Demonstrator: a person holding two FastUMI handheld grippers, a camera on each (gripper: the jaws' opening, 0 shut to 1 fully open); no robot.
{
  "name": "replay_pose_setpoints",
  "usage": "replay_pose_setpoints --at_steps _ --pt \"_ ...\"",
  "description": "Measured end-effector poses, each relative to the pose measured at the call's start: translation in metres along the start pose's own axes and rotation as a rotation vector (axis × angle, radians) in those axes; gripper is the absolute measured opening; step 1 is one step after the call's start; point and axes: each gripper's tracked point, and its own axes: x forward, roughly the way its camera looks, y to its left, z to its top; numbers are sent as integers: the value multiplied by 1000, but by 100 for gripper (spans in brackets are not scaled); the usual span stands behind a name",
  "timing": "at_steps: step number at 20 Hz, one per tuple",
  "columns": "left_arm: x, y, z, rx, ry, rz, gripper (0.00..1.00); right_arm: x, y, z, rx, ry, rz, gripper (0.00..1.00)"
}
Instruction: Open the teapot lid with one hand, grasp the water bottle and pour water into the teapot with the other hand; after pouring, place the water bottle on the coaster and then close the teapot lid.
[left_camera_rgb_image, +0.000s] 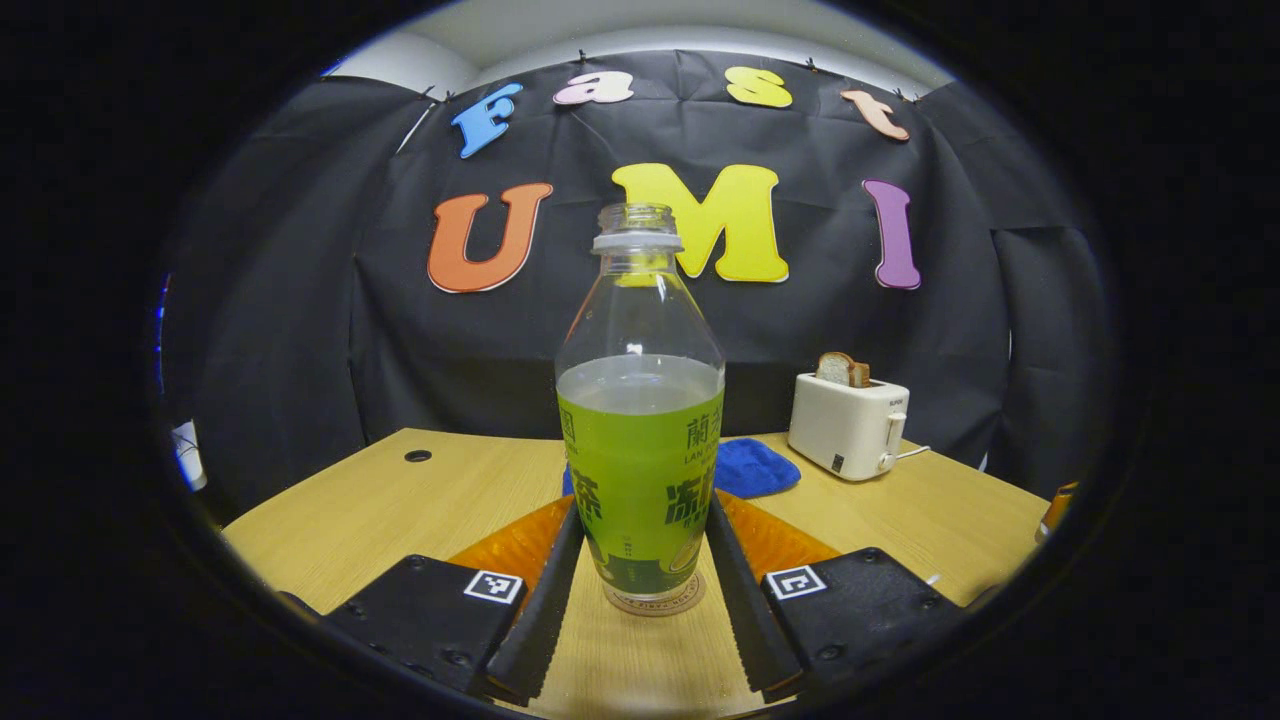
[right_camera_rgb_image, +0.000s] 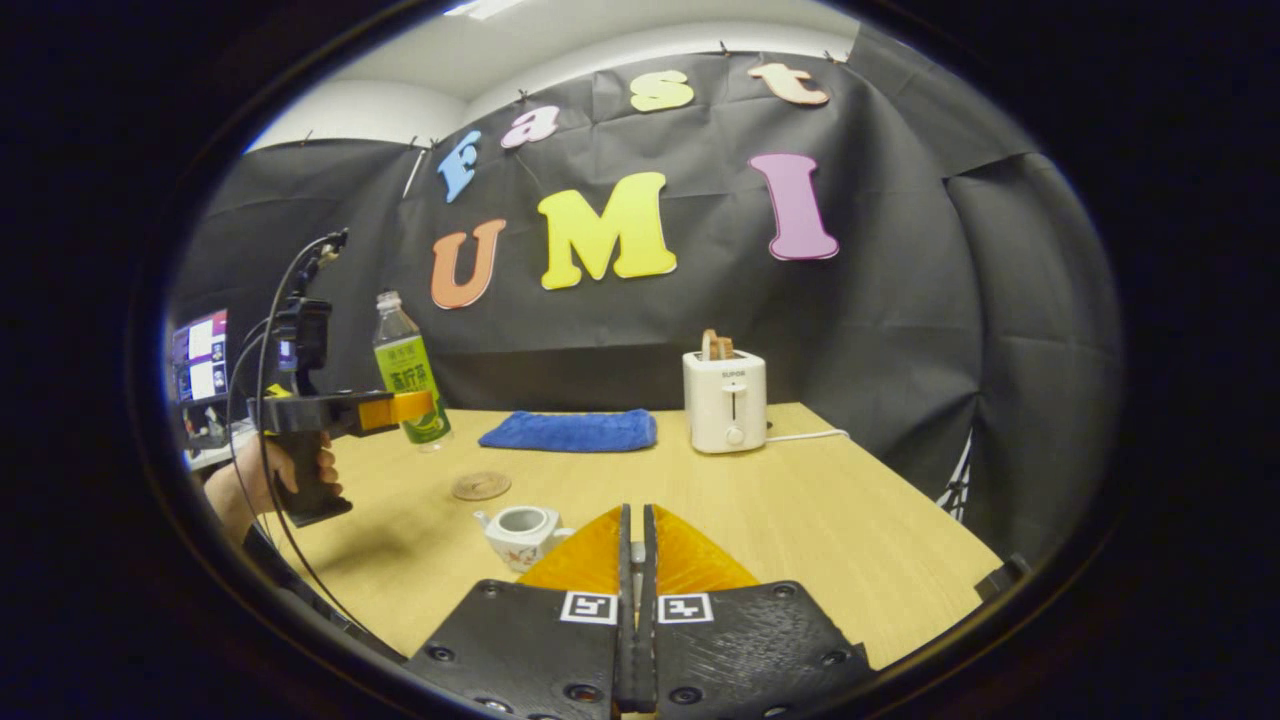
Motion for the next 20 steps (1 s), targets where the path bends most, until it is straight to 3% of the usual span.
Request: replay_pose_setpoints --at_steps 8,14,20 --pt "43 -14 -39 4 110 -43 74 19 0 -14 0 40 1 0" --pt "51 -17 -68 15 200 -54 74 22 -6 -19 8 47 -8 0" --pt "52 -16 -75 13 217 -54 75 21 -8 -23 10 53 -10 0"
